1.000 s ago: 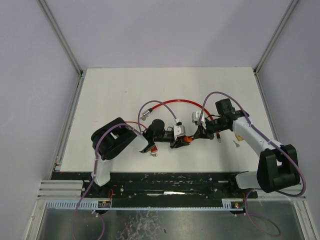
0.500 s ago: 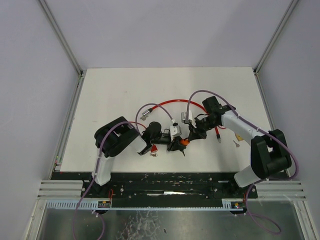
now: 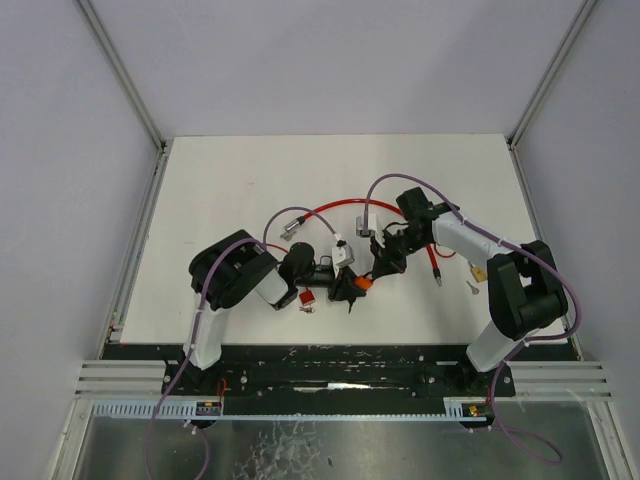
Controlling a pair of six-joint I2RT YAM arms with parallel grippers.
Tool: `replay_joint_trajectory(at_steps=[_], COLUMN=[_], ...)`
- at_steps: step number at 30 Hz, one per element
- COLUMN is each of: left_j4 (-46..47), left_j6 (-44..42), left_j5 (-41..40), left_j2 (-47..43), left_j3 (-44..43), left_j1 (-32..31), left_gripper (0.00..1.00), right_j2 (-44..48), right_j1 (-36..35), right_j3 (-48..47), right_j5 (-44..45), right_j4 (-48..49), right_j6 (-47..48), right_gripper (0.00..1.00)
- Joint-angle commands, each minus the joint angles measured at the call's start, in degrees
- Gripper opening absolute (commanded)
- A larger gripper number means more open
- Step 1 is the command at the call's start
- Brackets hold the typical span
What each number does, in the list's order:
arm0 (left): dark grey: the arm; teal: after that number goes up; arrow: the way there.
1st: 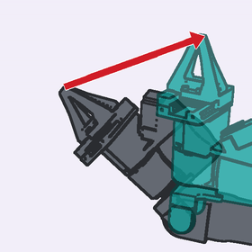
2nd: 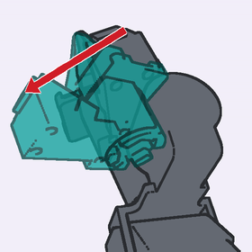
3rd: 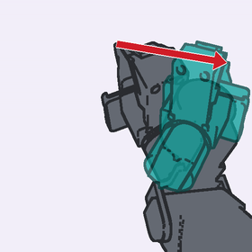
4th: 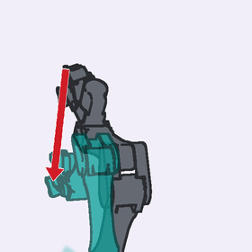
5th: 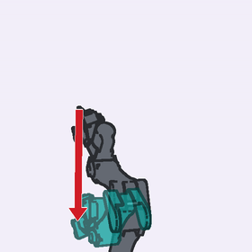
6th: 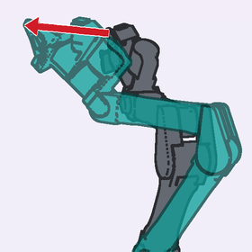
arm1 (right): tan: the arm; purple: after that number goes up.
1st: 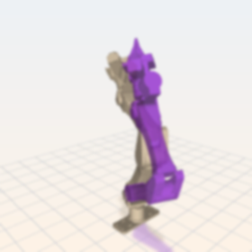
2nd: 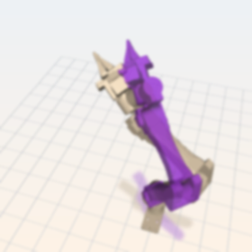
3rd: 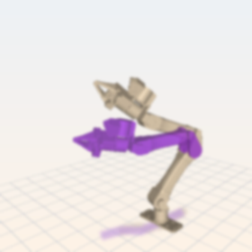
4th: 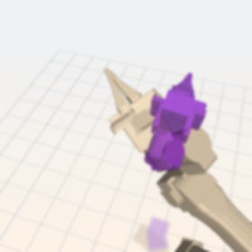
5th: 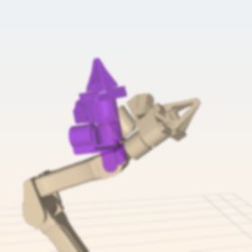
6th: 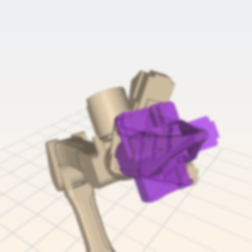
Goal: Lock with the key
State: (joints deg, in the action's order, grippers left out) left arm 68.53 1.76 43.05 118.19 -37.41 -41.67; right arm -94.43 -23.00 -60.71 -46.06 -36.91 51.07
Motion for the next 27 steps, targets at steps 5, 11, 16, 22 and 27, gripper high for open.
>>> replay_joint_trajectory(at_steps=[5, 11, 16, 22, 27], left_j4=[23.40, 23.49, 23.65, 23.75, 23.76], left_j6=[2.06, 3.72, 3.88, 3.42, 1.76], left_j5=[-1.07, 1.17, 1.86, 1.49, 2.96], left_j2=[-1.28, -1.51, -2.26, -3.91, -4.80], left_j3=[-3.13, -3.26, -2.60, -1.05, -0.43], left_j1=[-0.17, -0.11, 0.55, 1.63, 1.20], left_gripper=[0.00, 0.00, 0.00, 0.00, 0.00], right_j2=[-6.10, -6.12, -5.43, -7.00, -10.55], right_j1=[-6.76, -9.18, -12.21, -16.17, -15.40], right_j3=[2.72, 3.33, 4.10, 3.53, -1.26], right_j5=[-5.36, -7.08, -7.85, -4.58, -5.37], right_j4=[-0.14, 1.15, 3.55, 5.64, 0.38], right_j6=[-7.09, -9.40, -12.29, -15.80, -11.38], right_gripper=[0.00, 0.00, 0.00, 0.00, 0.00])
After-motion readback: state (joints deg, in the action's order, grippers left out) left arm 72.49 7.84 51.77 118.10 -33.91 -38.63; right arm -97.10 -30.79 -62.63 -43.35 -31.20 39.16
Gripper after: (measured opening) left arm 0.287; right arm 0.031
